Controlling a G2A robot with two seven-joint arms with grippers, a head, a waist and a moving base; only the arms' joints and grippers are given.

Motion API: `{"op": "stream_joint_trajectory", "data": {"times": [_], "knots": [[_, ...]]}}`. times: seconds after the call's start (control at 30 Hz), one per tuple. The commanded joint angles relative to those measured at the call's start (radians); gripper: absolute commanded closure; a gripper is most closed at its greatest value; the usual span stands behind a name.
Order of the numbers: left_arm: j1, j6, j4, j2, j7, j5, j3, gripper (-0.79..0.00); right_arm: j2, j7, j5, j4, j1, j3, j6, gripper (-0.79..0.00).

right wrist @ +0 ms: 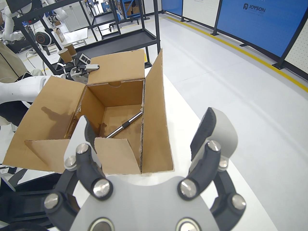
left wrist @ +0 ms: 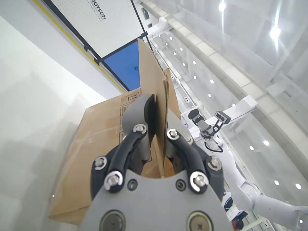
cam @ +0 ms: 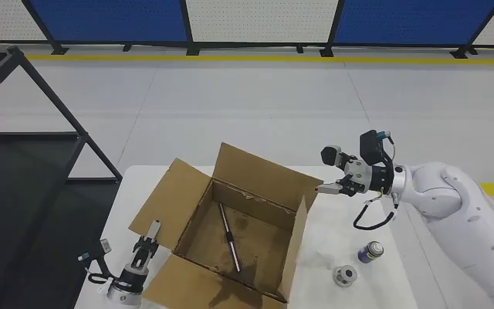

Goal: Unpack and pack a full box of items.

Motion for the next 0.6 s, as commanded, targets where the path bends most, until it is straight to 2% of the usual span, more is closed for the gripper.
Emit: {"op": "stream_joint_trajectory", "data": {"times": [0.0,0.57], "knots": [[-0.001,-0.006,0.005,-0.003,0.021,-0.010,0.006,0.000,0.002,0.003,0.002,-0.005,-0.005,0.006,0.000,-0.785],[-0.012,-0.035,0.049,-0.032,0.208,-0.042,0.028,0.000,-0.005,0.034,0.010,-0.014,-0.002,0.018,0.000,-0.785]]}}
